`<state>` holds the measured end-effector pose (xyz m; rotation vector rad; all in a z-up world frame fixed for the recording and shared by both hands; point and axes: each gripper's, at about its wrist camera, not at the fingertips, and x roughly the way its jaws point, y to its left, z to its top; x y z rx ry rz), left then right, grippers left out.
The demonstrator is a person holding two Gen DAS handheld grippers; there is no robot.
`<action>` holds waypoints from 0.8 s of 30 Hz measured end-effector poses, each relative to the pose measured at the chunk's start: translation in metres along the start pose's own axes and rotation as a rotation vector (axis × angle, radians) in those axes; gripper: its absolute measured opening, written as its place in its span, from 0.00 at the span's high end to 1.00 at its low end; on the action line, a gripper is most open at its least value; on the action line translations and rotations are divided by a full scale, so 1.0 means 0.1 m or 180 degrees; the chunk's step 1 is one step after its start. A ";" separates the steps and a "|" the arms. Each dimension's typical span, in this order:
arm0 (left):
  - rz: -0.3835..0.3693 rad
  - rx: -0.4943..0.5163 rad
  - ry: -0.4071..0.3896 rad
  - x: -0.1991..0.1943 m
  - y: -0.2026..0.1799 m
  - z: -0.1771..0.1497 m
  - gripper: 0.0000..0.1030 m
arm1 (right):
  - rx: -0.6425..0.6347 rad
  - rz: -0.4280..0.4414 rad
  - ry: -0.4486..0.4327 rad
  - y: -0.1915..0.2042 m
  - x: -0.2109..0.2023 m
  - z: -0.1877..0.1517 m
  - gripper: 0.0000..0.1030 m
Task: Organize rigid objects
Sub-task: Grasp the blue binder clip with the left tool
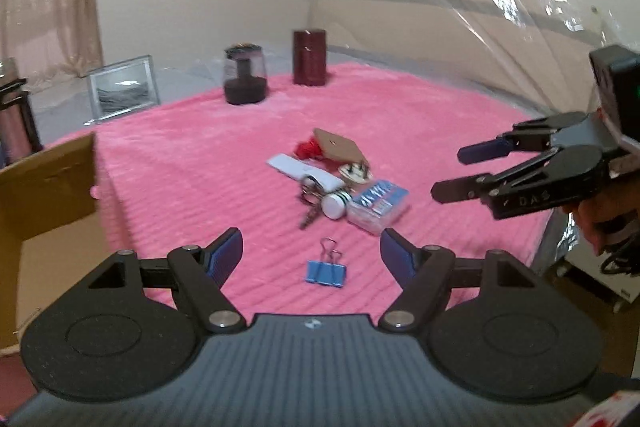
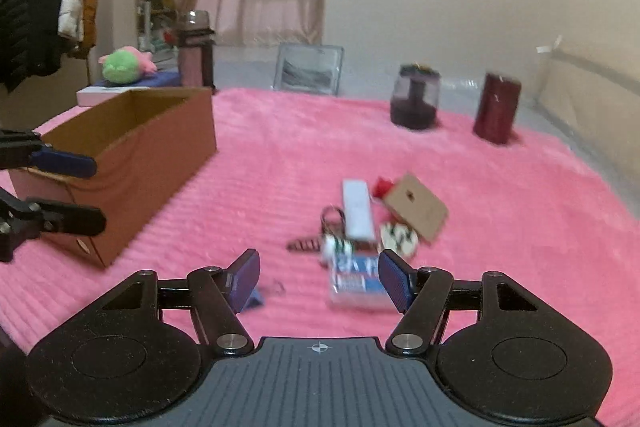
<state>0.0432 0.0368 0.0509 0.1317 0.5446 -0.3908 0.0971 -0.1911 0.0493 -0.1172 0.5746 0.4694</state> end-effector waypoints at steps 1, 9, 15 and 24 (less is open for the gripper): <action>0.0018 0.0050 0.0040 0.09 -0.03 -0.02 0.30 | 0.0019 -0.0022 0.0005 -0.03 0.00 -0.04 0.39; 0.0059 0.0082 0.0404 0.78 -0.10 -0.31 0.30 | 0.0217 -0.0120 0.0078 -0.30 0.11 -0.29 0.39; 0.0046 0.0114 0.0600 1.18 -0.11 -0.43 0.30 | 0.0381 -0.0141 0.0100 -0.47 0.28 -0.37 0.27; -0.0036 0.0127 0.0693 1.57 -0.12 -0.39 0.34 | 0.0481 -0.0112 0.0173 -0.63 0.50 -0.40 0.24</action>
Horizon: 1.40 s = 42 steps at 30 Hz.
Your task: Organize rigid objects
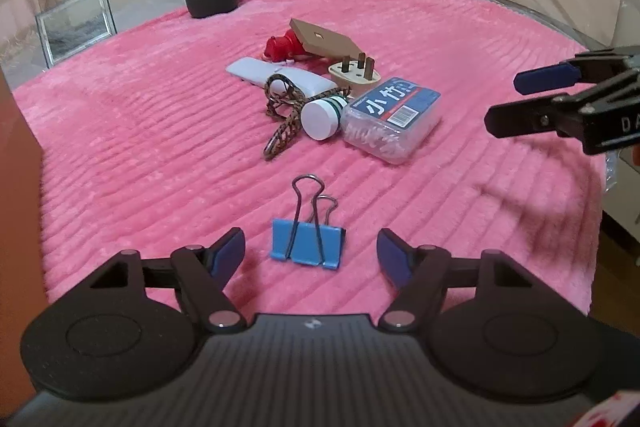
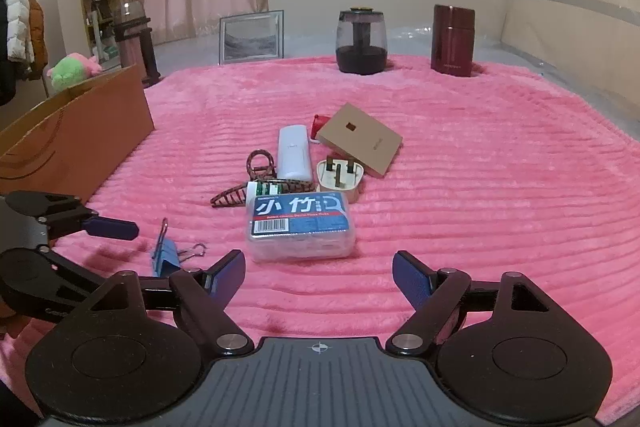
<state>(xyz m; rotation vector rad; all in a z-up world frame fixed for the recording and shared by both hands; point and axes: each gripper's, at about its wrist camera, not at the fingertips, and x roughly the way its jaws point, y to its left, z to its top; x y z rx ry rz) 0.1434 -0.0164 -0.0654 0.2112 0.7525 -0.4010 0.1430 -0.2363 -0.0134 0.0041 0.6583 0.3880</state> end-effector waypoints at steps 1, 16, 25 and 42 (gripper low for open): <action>-0.0010 0.0004 0.0016 0.03 0.01 0.01 0.37 | -0.0002 0.0002 0.0008 -0.01 0.02 0.00 0.24; -0.0203 0.0107 0.0091 0.11 0.04 0.05 0.58 | 0.0051 0.0024 0.0084 -0.07 0.19 -0.02 0.24; -0.0106 -0.0024 0.0082 0.05 0.01 0.03 0.67 | 0.0098 0.0017 0.0054 -0.08 0.23 -0.01 0.24; 0.0183 -0.0446 -0.0126 -0.14 0.04 0.12 0.67 | 0.0093 0.0024 0.0125 0.04 0.76 0.13 0.12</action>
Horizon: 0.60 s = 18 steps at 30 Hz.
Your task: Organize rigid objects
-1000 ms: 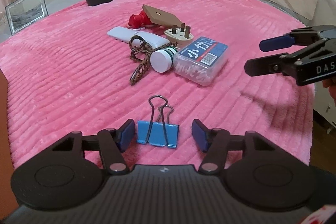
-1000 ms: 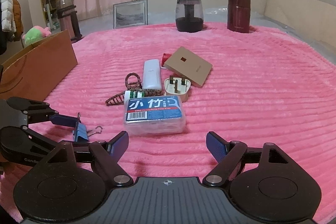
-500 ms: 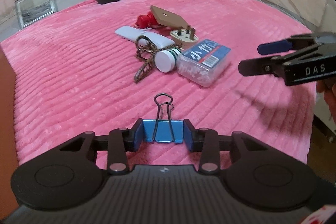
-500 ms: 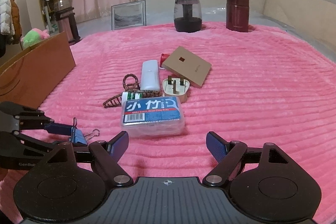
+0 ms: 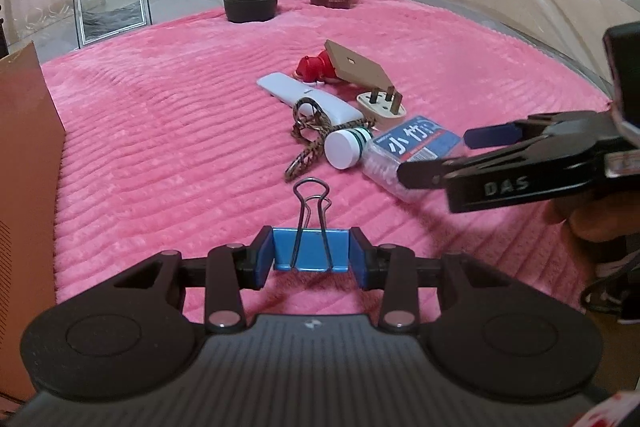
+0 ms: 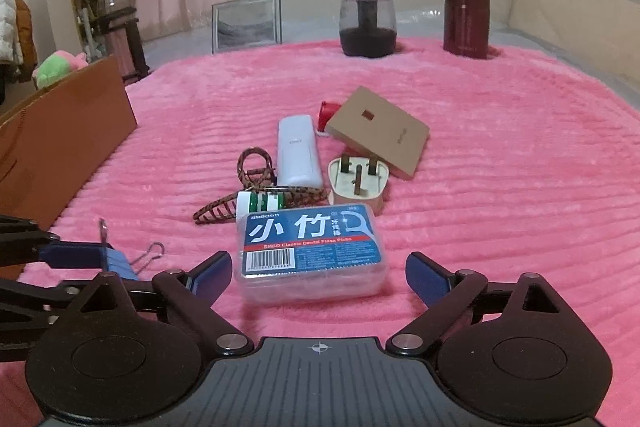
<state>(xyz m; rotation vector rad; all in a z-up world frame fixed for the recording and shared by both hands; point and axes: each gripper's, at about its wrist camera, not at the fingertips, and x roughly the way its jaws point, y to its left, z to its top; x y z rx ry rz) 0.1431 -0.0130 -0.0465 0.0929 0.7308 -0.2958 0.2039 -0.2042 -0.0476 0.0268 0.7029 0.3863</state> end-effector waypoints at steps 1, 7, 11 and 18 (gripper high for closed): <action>0.0010 -0.0004 -0.0003 0.00 0.00 0.01 0.67 | -0.0018 -0.0003 0.0017 0.00 0.03 0.00 0.12; 0.0000 -0.0044 0.0002 0.00 0.02 0.02 0.67 | -0.0061 0.0034 0.0042 -0.01 0.12 0.00 0.12; 0.0005 -0.0064 0.0003 0.00 0.03 0.02 0.67 | -0.0098 0.0045 0.0043 0.01 0.13 0.01 0.17; -0.0014 -0.0066 0.0002 -0.02 0.03 0.02 0.67 | -0.0112 0.0016 0.0024 0.02 0.08 0.01 0.20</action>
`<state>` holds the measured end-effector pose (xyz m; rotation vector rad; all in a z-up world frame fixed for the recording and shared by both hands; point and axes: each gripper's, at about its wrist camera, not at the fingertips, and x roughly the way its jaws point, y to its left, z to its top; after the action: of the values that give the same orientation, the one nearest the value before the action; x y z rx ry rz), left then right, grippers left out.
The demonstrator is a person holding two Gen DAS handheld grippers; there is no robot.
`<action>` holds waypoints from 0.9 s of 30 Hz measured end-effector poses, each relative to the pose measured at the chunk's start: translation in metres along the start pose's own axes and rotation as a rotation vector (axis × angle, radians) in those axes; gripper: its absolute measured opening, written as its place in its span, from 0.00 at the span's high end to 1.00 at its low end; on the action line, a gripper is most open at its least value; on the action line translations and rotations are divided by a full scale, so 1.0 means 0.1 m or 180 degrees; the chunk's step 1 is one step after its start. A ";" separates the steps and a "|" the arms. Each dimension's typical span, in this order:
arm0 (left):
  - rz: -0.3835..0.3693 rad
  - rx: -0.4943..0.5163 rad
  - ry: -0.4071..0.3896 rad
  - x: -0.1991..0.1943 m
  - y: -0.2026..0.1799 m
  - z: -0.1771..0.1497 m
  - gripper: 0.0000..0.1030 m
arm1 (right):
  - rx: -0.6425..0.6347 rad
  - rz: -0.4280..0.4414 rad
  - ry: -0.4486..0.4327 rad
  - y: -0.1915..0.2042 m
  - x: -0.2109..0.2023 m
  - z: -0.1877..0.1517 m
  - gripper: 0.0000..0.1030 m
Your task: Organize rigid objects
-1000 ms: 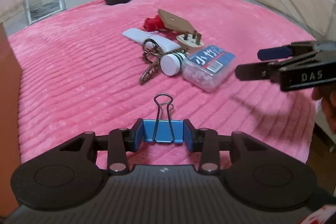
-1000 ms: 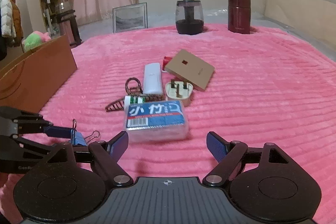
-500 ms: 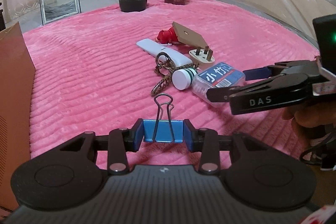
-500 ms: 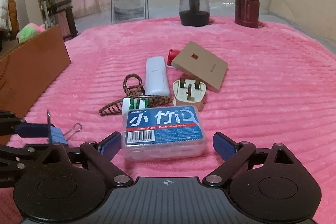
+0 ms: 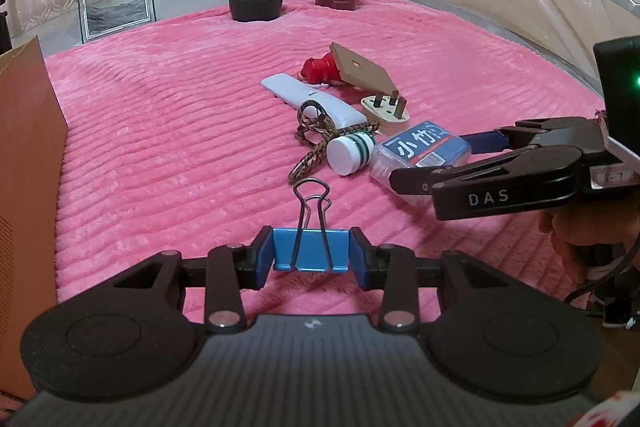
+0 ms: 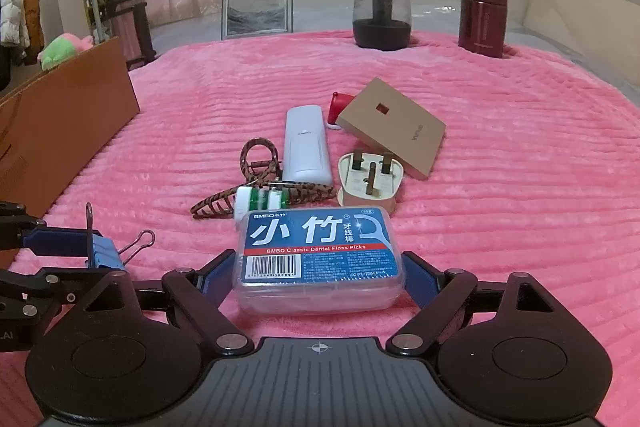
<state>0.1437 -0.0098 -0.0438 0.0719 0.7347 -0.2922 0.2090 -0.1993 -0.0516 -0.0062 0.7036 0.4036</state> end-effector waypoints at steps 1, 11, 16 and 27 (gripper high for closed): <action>0.0002 0.0007 -0.0004 -0.01 0.00 0.00 0.67 | 0.0005 -0.0005 -0.0008 0.00 -0.02 -0.01 0.20; -0.0051 0.0050 -0.0097 -0.24 -0.09 0.03 0.67 | 0.0058 0.0005 -0.0084 0.00 -0.45 -0.06 0.20; -0.0081 0.0060 -0.0174 -0.44 -0.14 0.03 0.67 | 0.0029 0.0017 -0.0151 0.06 -0.71 -0.06 0.20; -0.0108 0.0088 -0.0397 -1.01 -0.09 0.08 0.67 | -0.0139 0.0231 -0.0377 0.38 -1.13 0.08 0.20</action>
<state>0.0753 0.0044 0.0302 0.0669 0.6086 -0.3362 0.1219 -0.2036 0.0309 0.0020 0.5792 0.4850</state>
